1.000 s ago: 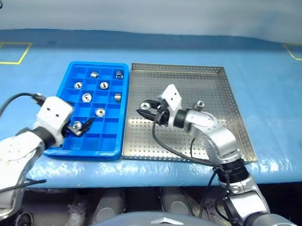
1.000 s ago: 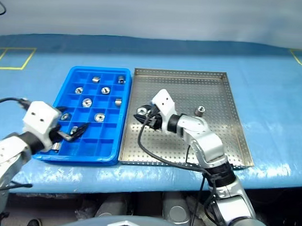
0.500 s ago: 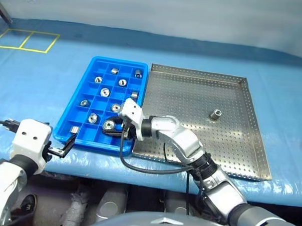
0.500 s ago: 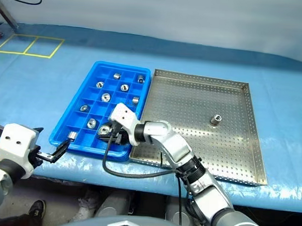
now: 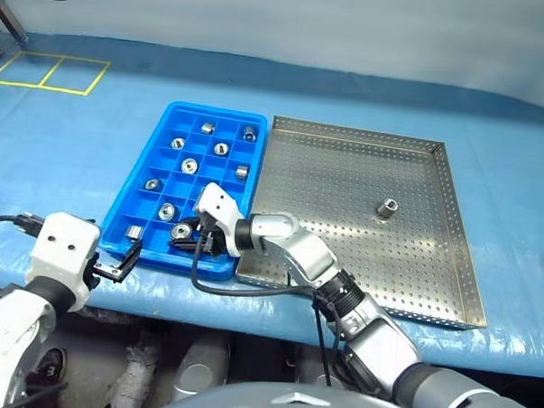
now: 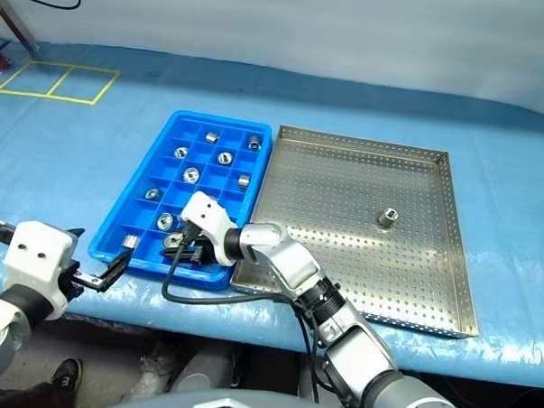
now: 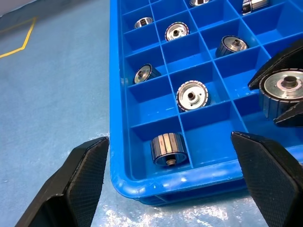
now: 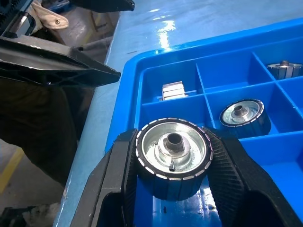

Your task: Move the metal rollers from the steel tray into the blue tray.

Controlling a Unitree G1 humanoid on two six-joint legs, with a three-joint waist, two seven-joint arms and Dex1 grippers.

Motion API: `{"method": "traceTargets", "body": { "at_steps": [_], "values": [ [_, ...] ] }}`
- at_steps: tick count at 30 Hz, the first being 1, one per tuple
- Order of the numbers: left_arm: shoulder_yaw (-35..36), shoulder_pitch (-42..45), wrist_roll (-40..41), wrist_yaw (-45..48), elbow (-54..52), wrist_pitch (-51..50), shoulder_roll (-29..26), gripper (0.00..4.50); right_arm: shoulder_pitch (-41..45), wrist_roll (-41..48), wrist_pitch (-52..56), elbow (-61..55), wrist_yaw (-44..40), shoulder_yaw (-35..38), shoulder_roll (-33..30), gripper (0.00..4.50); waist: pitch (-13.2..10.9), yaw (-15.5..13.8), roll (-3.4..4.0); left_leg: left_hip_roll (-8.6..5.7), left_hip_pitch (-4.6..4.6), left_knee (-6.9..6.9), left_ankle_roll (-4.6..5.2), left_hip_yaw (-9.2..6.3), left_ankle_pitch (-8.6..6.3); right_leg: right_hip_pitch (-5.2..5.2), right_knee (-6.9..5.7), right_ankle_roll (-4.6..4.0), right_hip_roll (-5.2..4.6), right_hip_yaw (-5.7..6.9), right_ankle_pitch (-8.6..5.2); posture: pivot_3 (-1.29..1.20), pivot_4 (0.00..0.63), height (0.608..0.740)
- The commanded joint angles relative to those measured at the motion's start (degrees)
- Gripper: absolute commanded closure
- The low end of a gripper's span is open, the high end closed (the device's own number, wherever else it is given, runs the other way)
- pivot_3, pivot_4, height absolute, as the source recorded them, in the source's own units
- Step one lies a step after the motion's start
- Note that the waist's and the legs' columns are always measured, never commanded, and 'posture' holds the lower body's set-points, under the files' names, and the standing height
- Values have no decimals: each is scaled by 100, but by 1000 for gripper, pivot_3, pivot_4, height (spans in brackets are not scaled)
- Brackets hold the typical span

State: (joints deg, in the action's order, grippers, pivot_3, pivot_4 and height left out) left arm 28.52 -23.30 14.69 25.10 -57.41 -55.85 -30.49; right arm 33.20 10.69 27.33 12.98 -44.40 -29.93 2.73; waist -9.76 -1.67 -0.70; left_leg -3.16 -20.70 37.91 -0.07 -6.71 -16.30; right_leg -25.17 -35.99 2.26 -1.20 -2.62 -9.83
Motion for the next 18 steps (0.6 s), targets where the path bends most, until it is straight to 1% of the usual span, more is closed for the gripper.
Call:
{"method": "traceTargets", "body": {
  "at_steps": [1, 4, 8, 11, 14, 18],
  "values": [
    [-8, 46, 17, -28, -187, 15, -78, 0, 131, -62, -235, -61, -58, 54, 89, 1770, 0, 1, 0, 2, 0, -5, -1, -2, 1, -1, 0, -7, 1, 3, 0, 200, 150, 740],
    [-68, 101, 35, -16, -155, 34, -97, 0, 90, -131, -421, -221, 40, 140, 95, 808, 0, 3, 0, 5, -1, -12, -4, -5, 1, -5, 0, -12, 1, 6, -4, 196, 150, 740],
    [-284, 313, 43, -30, -21, 76, -135, 0, 91, -70, -356, -538, 212, 412, 43, 808, 0, 15, 0, 5, -1, -12, -6, -6, 2, -3, 0, -13, 2, 8, -5, 142, 150, 740],
    [-536, 609, 58, -35, 132, 145, -167, 0, 67, 2, -246, -979, 461, 760, -44, 808, 0, 27, -1, 2, -1, -10, -6, -8, 3, -1, 0, -10, 3, 11, -5, 115, 150, 740],
    [-1058, 1137, 89, -50, 400, 272, -131, 0, 9, 88, -23, -1588, 776, 1362, -374, 808, 2, 28, -2, -4, -3, -7, -7, -11, 5, 3, 0, -9, -2, 18, -3, 66, 150, 740],
    [-1896, 1986, -4, -77, 1046, 704, 4, 0, -228, -59, 266, -2115, 1348, 2169, -1077, 808, 4, 72, -3, -14, -4, -3, -1, -9, 7, 8, 3, -5, -14, 18, 1, -18, 150, 740]
  ]
}}
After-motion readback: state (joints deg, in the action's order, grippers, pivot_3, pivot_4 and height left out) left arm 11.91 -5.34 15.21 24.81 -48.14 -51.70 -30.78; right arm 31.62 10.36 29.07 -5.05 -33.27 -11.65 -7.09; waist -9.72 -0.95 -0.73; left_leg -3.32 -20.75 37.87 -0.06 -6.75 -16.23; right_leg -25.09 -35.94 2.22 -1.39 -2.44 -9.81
